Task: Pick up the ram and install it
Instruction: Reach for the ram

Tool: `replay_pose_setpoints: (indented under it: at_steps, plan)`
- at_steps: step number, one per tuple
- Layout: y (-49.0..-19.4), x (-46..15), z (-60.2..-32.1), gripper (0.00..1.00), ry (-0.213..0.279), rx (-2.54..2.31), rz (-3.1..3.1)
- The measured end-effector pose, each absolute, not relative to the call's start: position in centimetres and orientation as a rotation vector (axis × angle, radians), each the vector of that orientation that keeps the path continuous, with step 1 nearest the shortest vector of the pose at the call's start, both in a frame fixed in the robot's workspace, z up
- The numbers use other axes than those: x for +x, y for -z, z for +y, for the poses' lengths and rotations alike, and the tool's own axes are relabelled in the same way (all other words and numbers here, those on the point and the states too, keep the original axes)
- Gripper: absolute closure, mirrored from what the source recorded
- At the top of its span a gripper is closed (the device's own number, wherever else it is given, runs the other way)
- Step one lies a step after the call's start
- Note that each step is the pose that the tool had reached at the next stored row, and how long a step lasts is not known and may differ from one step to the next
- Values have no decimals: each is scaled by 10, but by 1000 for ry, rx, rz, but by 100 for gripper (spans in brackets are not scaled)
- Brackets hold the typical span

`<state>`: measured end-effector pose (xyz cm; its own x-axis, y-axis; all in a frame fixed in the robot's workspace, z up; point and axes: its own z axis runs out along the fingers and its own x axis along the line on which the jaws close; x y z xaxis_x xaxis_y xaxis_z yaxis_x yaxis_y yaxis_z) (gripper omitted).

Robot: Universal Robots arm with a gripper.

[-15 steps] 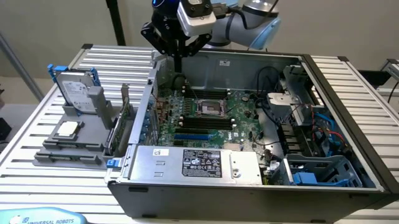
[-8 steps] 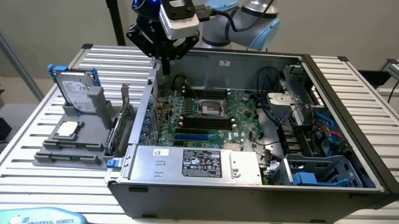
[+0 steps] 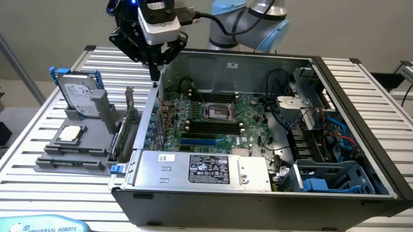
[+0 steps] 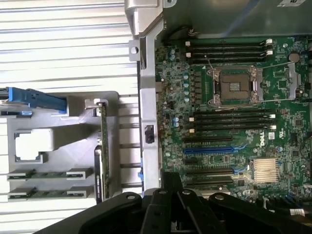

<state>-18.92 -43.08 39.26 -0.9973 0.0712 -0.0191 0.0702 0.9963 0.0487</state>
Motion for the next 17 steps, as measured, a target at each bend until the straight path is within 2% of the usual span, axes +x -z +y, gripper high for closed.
replay_pose_setpoints:
  at_steps: [17]
  plan:
    - [-393, -261, -457, 89, -75, 110, 3118]
